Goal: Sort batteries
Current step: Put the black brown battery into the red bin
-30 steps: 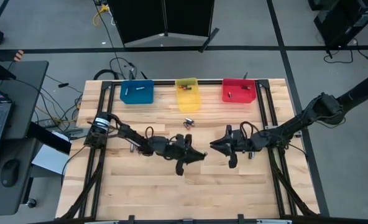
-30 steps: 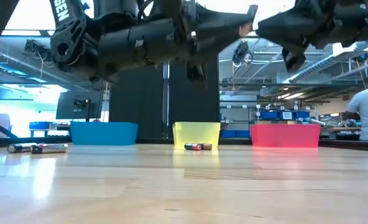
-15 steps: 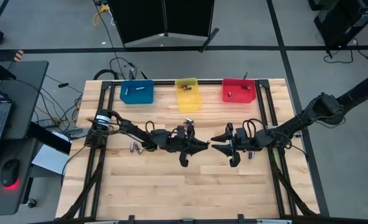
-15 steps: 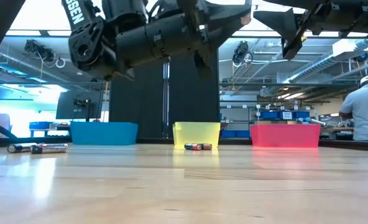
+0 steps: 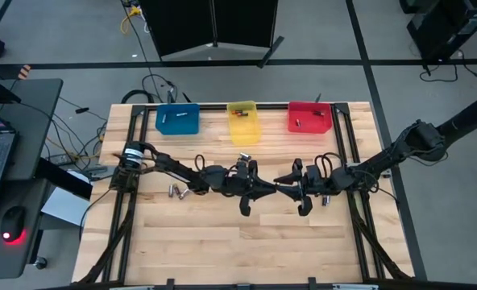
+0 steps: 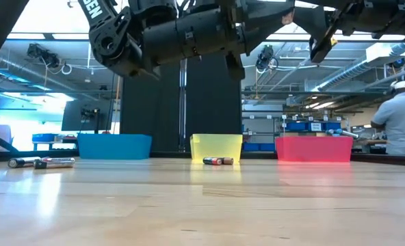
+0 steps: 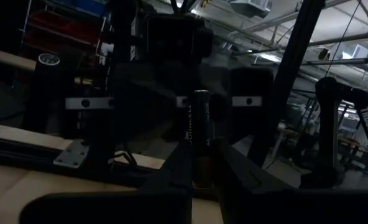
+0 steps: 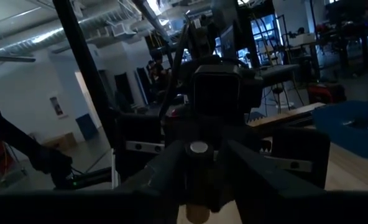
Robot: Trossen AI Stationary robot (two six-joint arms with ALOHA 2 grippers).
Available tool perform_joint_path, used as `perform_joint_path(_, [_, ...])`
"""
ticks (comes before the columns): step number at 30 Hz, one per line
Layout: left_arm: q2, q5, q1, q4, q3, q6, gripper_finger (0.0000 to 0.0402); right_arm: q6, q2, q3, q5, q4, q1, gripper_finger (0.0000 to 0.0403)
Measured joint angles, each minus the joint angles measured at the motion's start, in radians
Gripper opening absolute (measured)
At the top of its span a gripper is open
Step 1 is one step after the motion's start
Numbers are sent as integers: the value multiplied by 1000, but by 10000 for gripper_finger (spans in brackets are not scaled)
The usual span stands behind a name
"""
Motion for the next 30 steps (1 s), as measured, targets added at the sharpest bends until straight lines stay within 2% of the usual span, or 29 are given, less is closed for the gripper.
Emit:
perform_joint_path(6, [0,-9,0,-14,0,8,45,-34,0,0,-4,3,1,63])
perform_joint_path(13, [0,-13,0,-18,0,18,50,-58,0,0,-6,2,1,62])
perform_joint_path(19, [-1,-17,0,-41,0,69,116,-87,0,0,-6,2,1,62])
perform_joint_path(26, [-2,-26,0,-118,0,261,135,-147,-21,0,0,35,-32,62])
perform_joint_path(30, [-7,-81,-1,-206,-1,349,136,-173,-67,0,4,-5,-83,62])
